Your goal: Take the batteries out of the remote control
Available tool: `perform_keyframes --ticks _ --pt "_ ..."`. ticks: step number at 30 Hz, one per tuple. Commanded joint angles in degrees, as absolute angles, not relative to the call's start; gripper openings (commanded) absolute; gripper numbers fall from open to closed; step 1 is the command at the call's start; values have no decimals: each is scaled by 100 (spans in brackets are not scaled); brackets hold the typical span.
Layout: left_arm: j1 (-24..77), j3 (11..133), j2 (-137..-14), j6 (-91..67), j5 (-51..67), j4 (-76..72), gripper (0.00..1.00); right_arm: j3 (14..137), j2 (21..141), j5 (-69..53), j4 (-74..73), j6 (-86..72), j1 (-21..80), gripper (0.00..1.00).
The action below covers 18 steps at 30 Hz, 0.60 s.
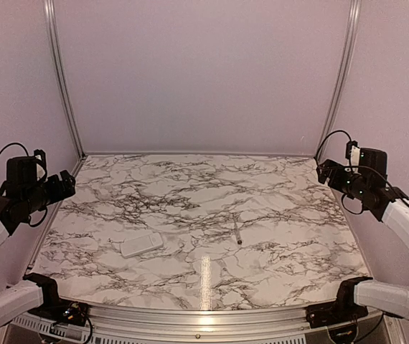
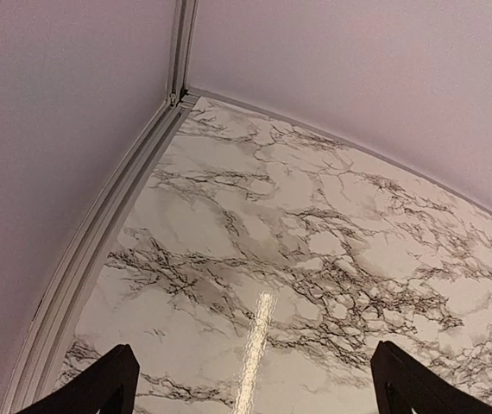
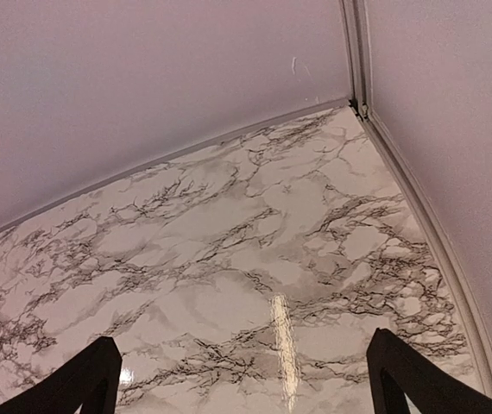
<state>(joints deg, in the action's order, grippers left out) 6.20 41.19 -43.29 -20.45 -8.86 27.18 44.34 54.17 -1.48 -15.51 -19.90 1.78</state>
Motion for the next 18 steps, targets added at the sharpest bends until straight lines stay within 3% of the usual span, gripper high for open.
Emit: perform_keyframes --ticks 1,6,18 --pt "639 4314 -4214 -2197 -954 2996 99 4430 5319 -209 -1707 -1960 101 98" --pt "663 4390 -4125 -2141 -1112 3089 99 4486 5332 -176 -1822 -1941 91 98" --pt "1081 4838 -4538 -804 -152 2861 99 4542 5388 -519 -2040 -1803 87 99"
